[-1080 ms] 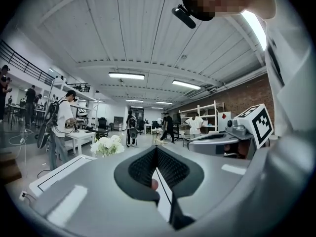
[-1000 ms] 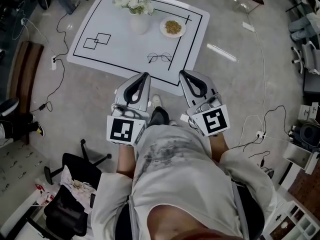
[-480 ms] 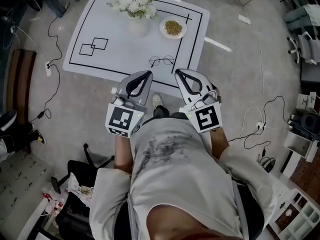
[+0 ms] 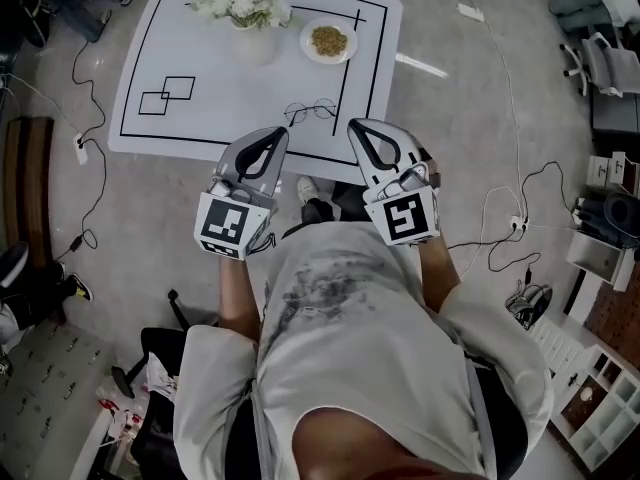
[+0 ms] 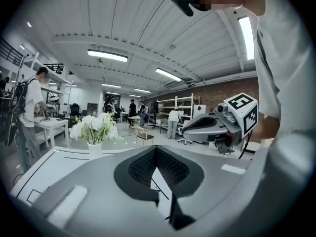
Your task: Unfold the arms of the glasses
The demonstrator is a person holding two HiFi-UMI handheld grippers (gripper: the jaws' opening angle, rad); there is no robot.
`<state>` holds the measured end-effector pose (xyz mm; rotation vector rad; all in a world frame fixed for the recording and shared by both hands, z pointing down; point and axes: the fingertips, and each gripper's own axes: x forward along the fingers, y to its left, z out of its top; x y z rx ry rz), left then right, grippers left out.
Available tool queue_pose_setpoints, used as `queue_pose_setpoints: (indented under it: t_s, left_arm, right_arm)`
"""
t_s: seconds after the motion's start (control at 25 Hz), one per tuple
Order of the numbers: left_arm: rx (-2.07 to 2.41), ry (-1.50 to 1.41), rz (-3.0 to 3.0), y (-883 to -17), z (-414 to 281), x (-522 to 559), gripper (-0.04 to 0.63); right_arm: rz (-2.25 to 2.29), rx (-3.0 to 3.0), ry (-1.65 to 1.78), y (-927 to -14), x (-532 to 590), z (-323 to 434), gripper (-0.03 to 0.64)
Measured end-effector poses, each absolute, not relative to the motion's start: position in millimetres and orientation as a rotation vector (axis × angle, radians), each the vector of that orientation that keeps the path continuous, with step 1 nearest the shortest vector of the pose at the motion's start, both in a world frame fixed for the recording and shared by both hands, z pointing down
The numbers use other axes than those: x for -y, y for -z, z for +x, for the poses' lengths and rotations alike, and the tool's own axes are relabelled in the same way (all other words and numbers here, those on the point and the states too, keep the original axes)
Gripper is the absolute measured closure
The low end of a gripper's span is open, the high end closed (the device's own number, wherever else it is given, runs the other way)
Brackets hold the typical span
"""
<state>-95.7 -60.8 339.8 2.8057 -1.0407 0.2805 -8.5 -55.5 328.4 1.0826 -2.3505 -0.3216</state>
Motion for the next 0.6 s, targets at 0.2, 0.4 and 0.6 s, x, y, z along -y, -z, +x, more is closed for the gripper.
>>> queue_pose_setpoints:
  t_s: [0.2,0.4,0.6]
  left_arm:
    - [1.007,-0.391,2.837,-362.7,-95.4,65.6,0.586]
    - [0.940,-0.556,2.851,-391.2,-88.4,70.7,0.586]
    - [0.894,-0.649,2.828,-417.6,-82.8,83.6,0.586]
  right_arm:
    - [1.089,2.306,0.369,-343.7,68.0,-2.8,0.600]
    - [1.036,2.285,0.362,-363.9,80.6,-1.7,0.600]
    - [0.972,2.269,0.316,-387.1,98.1,1.4,0.600]
